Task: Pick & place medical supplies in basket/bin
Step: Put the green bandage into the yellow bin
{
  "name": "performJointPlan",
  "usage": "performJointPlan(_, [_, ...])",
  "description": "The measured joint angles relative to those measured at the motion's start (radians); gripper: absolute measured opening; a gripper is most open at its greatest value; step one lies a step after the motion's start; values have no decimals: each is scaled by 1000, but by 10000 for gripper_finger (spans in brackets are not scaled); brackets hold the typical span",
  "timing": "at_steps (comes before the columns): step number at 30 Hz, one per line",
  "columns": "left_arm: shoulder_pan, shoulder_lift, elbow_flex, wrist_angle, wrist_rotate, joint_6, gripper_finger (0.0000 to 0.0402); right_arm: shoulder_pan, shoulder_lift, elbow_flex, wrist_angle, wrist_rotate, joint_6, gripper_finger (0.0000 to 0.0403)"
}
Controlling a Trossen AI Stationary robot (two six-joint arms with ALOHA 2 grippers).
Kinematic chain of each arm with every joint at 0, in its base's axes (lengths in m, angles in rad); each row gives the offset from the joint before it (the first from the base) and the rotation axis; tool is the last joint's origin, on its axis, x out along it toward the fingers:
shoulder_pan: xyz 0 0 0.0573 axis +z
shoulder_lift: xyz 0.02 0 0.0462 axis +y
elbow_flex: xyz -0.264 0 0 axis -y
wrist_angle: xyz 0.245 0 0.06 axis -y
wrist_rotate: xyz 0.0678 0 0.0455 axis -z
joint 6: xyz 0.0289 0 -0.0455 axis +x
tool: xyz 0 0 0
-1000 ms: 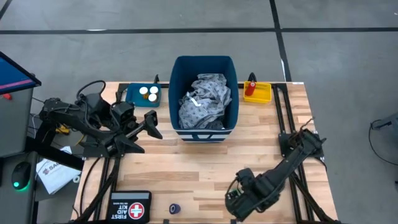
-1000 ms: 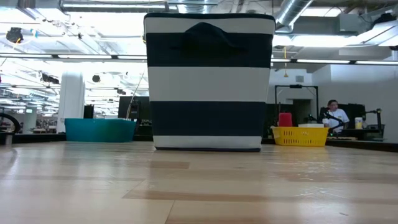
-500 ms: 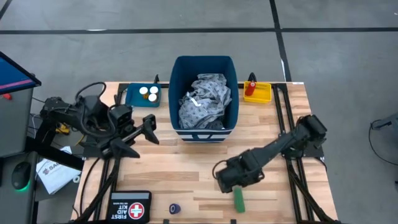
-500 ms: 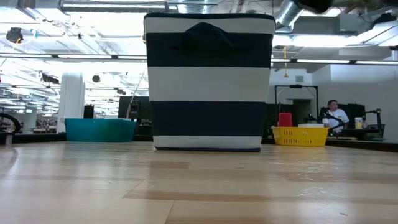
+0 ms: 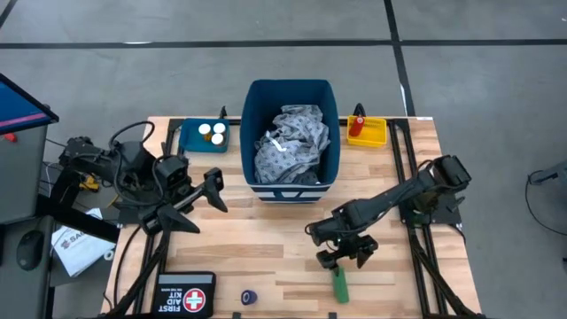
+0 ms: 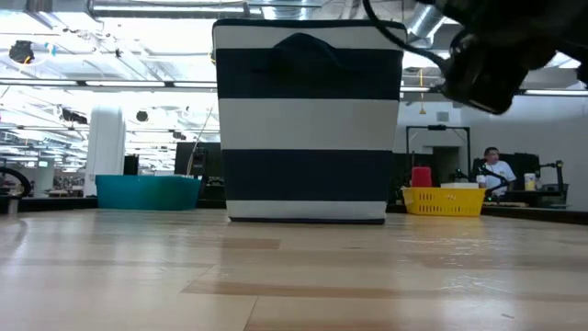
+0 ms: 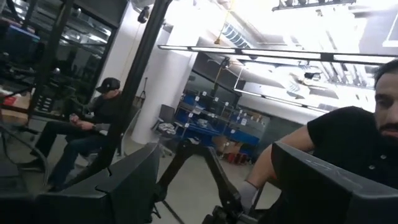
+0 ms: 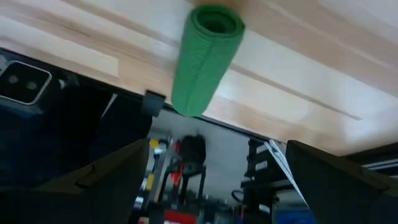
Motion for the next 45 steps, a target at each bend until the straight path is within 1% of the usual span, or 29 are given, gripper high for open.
performJointPlan(4, [0,7,0,19,0,24,301,-20,0,-48,12,-37,-14,369])
performJointPlan(7, [0,16,0,36,0,28,301,-34,0,-95,42,-42,-4,368])
performJointPlan(10, [0,21,0,51,0,30,301,-46,0,-121,125,-45,29,368])
performJointPlan(15, [2,25,0,72,0,30,301,-54,2,-151,222,-11,99,368])
performJointPlan(19, [2,24,0,87,0,30,301,-45,55,-161,230,-40,102,368])
performJointPlan(22, [2,23,0,99,0,24,301,-28,94,-156,305,-70,113,368])
performJointPlan(27, [2,23,0,104,0,19,301,-16,122,-157,362,-65,141,368])
performJointPlan(36, [2,24,0,119,0,15,301,-25,182,-157,419,-65,143,368])
performJointPlan(45, [2,23,0,119,0,15,301,-45,181,-157,398,-57,120,363])
